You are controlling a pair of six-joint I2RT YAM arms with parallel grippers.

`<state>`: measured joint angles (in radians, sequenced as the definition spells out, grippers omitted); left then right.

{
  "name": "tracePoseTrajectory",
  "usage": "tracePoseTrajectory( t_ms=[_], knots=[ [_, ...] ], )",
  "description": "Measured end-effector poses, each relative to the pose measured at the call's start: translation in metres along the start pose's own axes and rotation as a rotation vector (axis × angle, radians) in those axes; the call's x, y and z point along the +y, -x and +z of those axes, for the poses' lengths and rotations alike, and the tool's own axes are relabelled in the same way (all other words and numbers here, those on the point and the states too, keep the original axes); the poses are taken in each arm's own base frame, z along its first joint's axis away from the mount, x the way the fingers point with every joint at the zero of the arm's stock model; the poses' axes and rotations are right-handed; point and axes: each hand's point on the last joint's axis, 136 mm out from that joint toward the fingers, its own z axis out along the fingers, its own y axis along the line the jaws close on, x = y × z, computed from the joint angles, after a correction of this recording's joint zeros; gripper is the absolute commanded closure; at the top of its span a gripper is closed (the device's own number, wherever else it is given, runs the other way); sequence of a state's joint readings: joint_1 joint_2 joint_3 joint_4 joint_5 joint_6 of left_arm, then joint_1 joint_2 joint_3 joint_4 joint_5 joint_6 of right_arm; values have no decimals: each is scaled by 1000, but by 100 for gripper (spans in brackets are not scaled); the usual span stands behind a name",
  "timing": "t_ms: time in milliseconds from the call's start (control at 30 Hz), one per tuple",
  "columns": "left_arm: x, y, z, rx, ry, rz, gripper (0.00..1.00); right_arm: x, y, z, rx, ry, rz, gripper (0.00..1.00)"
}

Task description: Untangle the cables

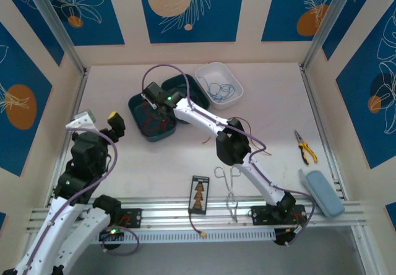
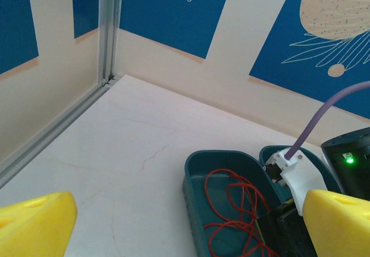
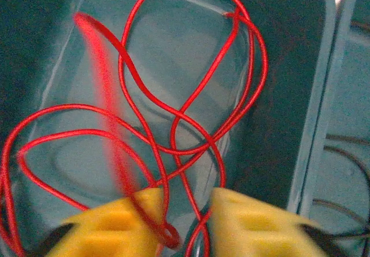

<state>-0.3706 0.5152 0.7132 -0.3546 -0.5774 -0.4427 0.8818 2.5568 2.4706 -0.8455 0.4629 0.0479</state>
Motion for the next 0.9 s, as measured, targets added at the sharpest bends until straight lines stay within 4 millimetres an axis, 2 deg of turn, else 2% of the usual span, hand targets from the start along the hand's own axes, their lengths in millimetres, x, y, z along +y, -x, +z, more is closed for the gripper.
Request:
tracePoseTrajectory(
  t_ms=[100, 300, 400, 700, 900],
  knots=[
    [-1, -1, 2, 5, 2, 3, 0, 0, 0, -2, 3, 3, 4, 48],
    [-4, -4, 6, 15, -2, 8, 0, 1, 1, -6, -1, 12, 18, 42],
    [-6, -4, 7, 16, -6, 7, 0, 4, -6, -17, 14, 49, 31, 39],
    [-9, -8, 11, 34, -15, 20, 0, 3, -2, -91, -62, 170, 123, 39],
    [-14, -12, 15, 51, -31, 24, 0, -7, -27, -126, -76, 191, 217, 39]
  ],
)
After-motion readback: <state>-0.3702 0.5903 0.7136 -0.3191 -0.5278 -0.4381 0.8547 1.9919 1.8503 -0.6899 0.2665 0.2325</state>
